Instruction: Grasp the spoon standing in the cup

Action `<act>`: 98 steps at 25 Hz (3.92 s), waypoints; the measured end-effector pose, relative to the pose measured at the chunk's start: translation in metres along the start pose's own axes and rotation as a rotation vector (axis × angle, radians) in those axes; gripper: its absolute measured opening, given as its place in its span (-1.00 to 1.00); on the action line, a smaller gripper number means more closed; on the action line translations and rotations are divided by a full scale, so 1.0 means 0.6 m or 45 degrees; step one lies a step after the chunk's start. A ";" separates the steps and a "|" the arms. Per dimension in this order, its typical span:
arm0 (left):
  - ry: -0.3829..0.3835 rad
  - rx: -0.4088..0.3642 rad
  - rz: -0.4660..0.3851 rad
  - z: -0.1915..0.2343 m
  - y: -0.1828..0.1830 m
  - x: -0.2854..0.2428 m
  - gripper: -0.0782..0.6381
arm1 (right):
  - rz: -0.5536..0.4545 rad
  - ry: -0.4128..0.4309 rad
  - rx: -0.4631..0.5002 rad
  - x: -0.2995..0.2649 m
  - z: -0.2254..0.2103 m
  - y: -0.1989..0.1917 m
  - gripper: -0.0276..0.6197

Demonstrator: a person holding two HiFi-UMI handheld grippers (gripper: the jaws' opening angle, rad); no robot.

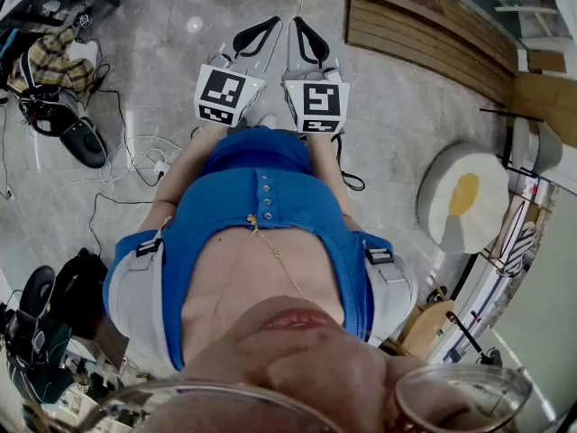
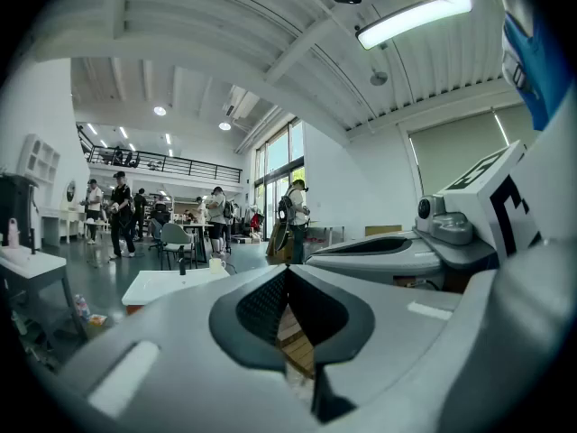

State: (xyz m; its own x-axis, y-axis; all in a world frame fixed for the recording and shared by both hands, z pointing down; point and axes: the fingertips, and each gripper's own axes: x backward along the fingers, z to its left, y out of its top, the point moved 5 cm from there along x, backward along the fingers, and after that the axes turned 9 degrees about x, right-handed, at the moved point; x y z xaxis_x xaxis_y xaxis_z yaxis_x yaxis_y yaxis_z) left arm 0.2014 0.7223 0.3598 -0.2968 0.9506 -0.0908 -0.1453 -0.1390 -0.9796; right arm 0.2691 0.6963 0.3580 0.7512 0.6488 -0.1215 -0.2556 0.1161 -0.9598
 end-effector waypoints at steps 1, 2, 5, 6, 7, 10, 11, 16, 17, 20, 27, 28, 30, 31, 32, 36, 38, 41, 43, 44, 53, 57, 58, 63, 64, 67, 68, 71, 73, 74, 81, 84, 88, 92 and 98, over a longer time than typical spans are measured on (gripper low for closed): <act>0.002 0.002 0.001 -0.003 -0.002 -0.002 -0.79 | 0.002 0.002 0.002 0.003 -0.002 -0.002 -0.91; 0.004 0.004 0.001 -0.007 -0.003 -0.004 -0.79 | 0.004 0.003 0.004 0.005 -0.005 -0.004 -0.91; 0.013 0.007 -0.013 -0.018 -0.003 -0.011 -0.79 | -0.005 -0.004 0.009 0.017 -0.018 -0.009 -0.91; 0.016 0.006 -0.018 -0.021 -0.003 -0.012 -0.79 | -0.015 -0.010 0.006 0.022 -0.023 -0.010 -0.91; 0.017 0.007 -0.022 -0.025 -0.004 -0.013 -0.79 | -0.025 -0.017 0.000 0.027 -0.028 -0.012 -0.91; 0.017 0.033 -0.019 -0.029 -0.011 -0.008 -0.79 | -0.035 -0.023 -0.023 0.034 -0.029 -0.018 -0.91; 0.020 0.039 -0.016 -0.026 -0.014 -0.005 -0.79 | -0.033 -0.023 -0.027 0.032 -0.026 -0.019 -0.91; 0.028 0.064 -0.013 0.006 -0.017 0.005 -0.79 | -0.027 -0.004 -0.028 0.008 -0.004 -0.016 -0.91; 0.027 0.070 -0.014 0.014 -0.016 0.006 -0.79 | -0.027 -0.001 -0.029 0.002 0.000 -0.014 -0.91; 0.015 0.078 -0.031 0.039 -0.012 0.004 -0.79 | -0.029 -0.006 -0.034 -0.021 0.010 -0.010 -0.91; -0.026 0.095 -0.042 0.120 0.010 -0.022 -0.79 | -0.041 -0.034 -0.029 -0.100 0.020 0.008 -0.91; -0.032 0.097 -0.040 0.133 0.014 -0.028 -0.79 | -0.037 -0.044 -0.030 -0.114 0.019 0.011 -0.91; -0.047 0.102 -0.033 0.158 0.021 -0.038 -0.79 | -0.030 -0.056 -0.036 -0.141 0.020 0.017 -0.91; -0.056 0.104 -0.031 0.170 0.024 -0.042 -0.79 | -0.029 -0.059 -0.036 -0.155 0.022 0.019 -0.91; -0.066 0.105 -0.031 0.183 0.026 -0.046 -0.79 | -0.028 -0.063 -0.033 -0.169 0.025 0.021 -0.91; -0.091 0.114 -0.034 0.238 0.031 -0.062 -0.79 | -0.024 -0.083 -0.032 -0.225 0.036 0.026 -0.91; -0.100 0.122 -0.035 0.263 0.033 -0.069 -0.79 | -0.017 -0.091 -0.027 -0.249 0.040 0.027 -0.91; -0.112 0.122 -0.039 0.292 0.040 -0.076 -0.79 | -0.016 -0.105 -0.027 -0.277 0.043 0.033 -0.91; -0.121 0.114 -0.043 0.309 0.045 -0.078 -0.79 | -0.010 -0.116 -0.032 -0.293 0.048 0.037 -0.91; -0.126 0.112 -0.044 0.317 0.047 -0.079 -0.79 | -0.006 -0.121 -0.033 -0.301 0.051 0.038 -0.91; -0.136 0.157 -0.020 0.371 0.046 -0.095 -0.79 | 0.058 -0.140 -0.035 -0.341 0.058 0.038 -0.91; -0.124 0.164 -0.034 0.393 0.057 -0.105 -0.79 | 0.070 -0.112 -0.030 -0.369 0.057 0.041 -0.91; -0.123 0.166 -0.037 0.397 0.058 -0.109 -0.79 | 0.072 -0.106 -0.033 -0.375 0.055 0.040 -0.91; -0.108 0.177 -0.015 0.415 0.055 -0.147 -0.79 | 0.069 -0.082 -0.071 -0.412 0.028 0.028 -0.91; -0.105 0.179 -0.011 0.418 0.055 -0.157 -0.79 | 0.067 -0.075 -0.075 -0.420 0.021 0.026 -0.91; -0.100 0.177 -0.005 0.424 0.060 -0.189 -0.79 | 0.055 -0.053 -0.081 -0.449 -0.005 0.026 -0.91; -0.100 0.172 -0.006 0.426 0.064 -0.201 -0.79 | 0.048 -0.050 -0.080 -0.459 -0.014 0.027 -0.91; -0.098 0.155 -0.007 0.434 0.073 -0.239 -0.79 | 0.025 -0.045 -0.078 -0.485 -0.045 0.028 -0.91; -0.094 0.148 -0.003 0.439 0.078 -0.270 -0.79 | 0.015 -0.040 -0.081 -0.501 -0.068 0.025 -0.91; -0.093 0.145 -0.002 0.440 0.081 -0.286 -0.79 | 0.014 -0.037 -0.084 -0.507 -0.081 0.021 -0.91; -0.071 0.131 -0.017 0.445 0.102 -0.383 -0.79 | -0.019 -0.010 -0.086 -0.559 -0.168 0.017 -0.91; -0.046 0.132 -0.021 0.447 0.106 -0.414 -0.79 | -0.031 0.011 -0.084 -0.574 -0.198 0.013 -0.91; -0.028 0.136 -0.025 0.442 0.111 -0.453 -0.79 | -0.040 0.020 -0.092 -0.583 -0.235 0.005 -0.91; -0.030 0.132 -0.026 0.428 0.116 -0.483 -0.79 | -0.040 0.022 -0.091 -0.580 -0.265 0.001 -0.91; -0.040 0.124 -0.024 0.410 0.112 -0.522 -0.79 | -0.047 0.021 -0.094 -0.579 -0.300 -0.012 -0.91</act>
State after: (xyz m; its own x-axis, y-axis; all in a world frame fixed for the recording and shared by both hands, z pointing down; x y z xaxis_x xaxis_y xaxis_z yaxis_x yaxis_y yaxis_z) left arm 0.0524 0.3470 0.3663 -0.3227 0.9442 -0.0655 -0.2418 -0.1491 -0.9588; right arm 0.1196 0.3344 0.3618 0.7693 0.6326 -0.0894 -0.1826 0.0836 -0.9796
